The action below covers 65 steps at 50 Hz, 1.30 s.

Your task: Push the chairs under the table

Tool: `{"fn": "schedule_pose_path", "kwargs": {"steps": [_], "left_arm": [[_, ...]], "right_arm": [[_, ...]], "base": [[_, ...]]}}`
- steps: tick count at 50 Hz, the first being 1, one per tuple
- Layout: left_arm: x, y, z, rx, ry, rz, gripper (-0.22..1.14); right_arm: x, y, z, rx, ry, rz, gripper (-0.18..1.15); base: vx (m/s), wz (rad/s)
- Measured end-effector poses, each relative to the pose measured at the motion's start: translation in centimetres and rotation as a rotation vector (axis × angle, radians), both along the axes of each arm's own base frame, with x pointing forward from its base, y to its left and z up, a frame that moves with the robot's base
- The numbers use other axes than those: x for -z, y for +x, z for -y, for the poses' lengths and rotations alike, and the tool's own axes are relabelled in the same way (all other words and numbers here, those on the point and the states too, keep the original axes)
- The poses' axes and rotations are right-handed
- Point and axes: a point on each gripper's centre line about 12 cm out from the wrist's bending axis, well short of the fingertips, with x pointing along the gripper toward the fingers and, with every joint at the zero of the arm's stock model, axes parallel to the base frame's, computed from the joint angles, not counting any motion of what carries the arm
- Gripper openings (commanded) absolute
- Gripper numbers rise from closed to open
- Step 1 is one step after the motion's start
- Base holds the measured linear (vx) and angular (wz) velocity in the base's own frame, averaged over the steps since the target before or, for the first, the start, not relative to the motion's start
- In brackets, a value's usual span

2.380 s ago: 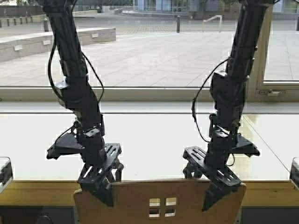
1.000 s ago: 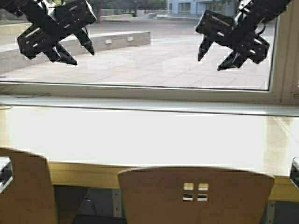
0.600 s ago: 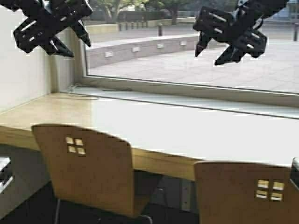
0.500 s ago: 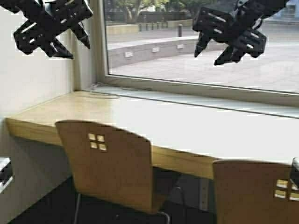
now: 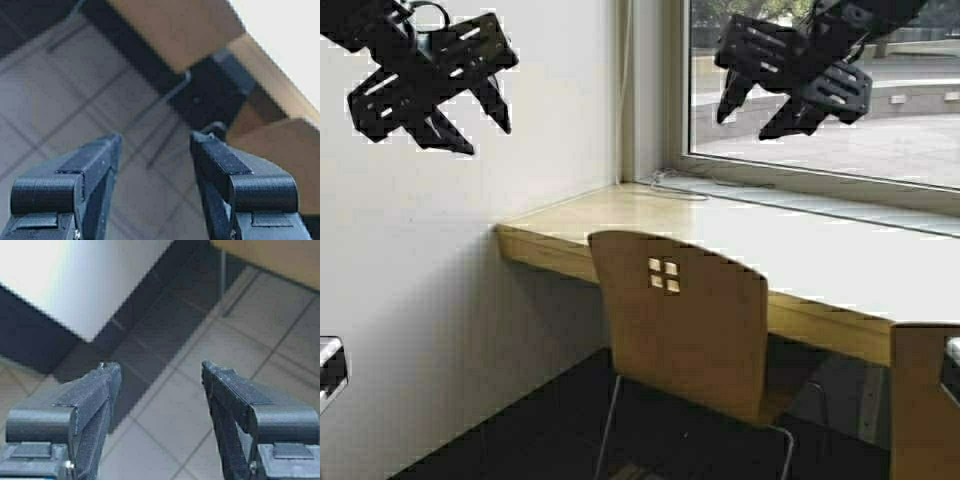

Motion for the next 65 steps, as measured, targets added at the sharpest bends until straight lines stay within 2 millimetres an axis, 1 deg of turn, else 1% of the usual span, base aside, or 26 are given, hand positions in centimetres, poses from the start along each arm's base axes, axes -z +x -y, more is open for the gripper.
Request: {"fn": "schedule_pose_path", "kwargs": {"steps": [7,12,20,25,28,32,37,43,49,53,57,65], "left_arm": [[-0.2,-0.1,0.4,0.015,-0.004,0.005,0.80],[-0.8,0.4,0.6,0.011,-0.010,0.024,0.80],[-0.7,0.4,0.9,0.017,-0.016,0.016,0.80],[-0.1,0.3,1.2,0.025,-0.012,-0.003,0.80],[0.2,0.3,1.3,0.019,-0.013,-0.015,0.80],[0.6,-0.1,1.7,0.031,-0.017,-0.030,0.80],[1.1,-0.5,2.3,0.044,-0.022,-0.050,0.80],[1.4,0.1,2.5,0.025,-0.026,-0.053,0.80],[0.7,1.1,2.9,0.019,-0.033,-0.031,0.80],[0.9,1.3,3.3,0.026,-0.030,-0.035,0.80],[1.3,1.3,3.7,0.038,-0.019,-0.045,0.80],[2.7,1.1,3.9,0.047,0.006,-0.082,0.80]], "right_arm": [[-0.1,-0.1,0.0,-0.002,0.004,-0.013,0.87],[-0.6,-0.1,-0.1,-0.004,0.012,-0.002,0.87],[-0.6,0.1,0.2,-0.008,-0.002,0.001,0.87],[-0.5,0.0,0.1,-0.037,-0.030,0.011,0.87],[-0.4,0.3,0.5,-0.035,-0.047,0.015,0.87],[-0.2,0.6,1.0,-0.039,-0.070,0.021,0.87],[-0.1,0.4,0.7,-0.064,-0.085,0.022,0.87],[-0.1,0.6,1.1,-0.065,-0.102,0.019,0.87],[0.0,0.6,1.2,-0.070,-0.112,0.014,0.87],[0.3,0.4,1.4,-0.072,-0.119,0.009,0.87],[0.2,0.3,1.2,-0.087,-0.126,0.014,0.87],[0.3,0.4,1.3,-0.086,-0.132,0.010,0.87]], "base": [[-0.34,0.22],[-0.38,0.18],[-0.35,0.13],[-0.28,0.09],[-0.29,0.08],[-0.31,0.06],[-0.34,0.05],[-0.36,-0.01],[-0.35,-0.12],[-0.29,-0.19],[-0.27,-0.23],[-0.28,-0.31]]}}
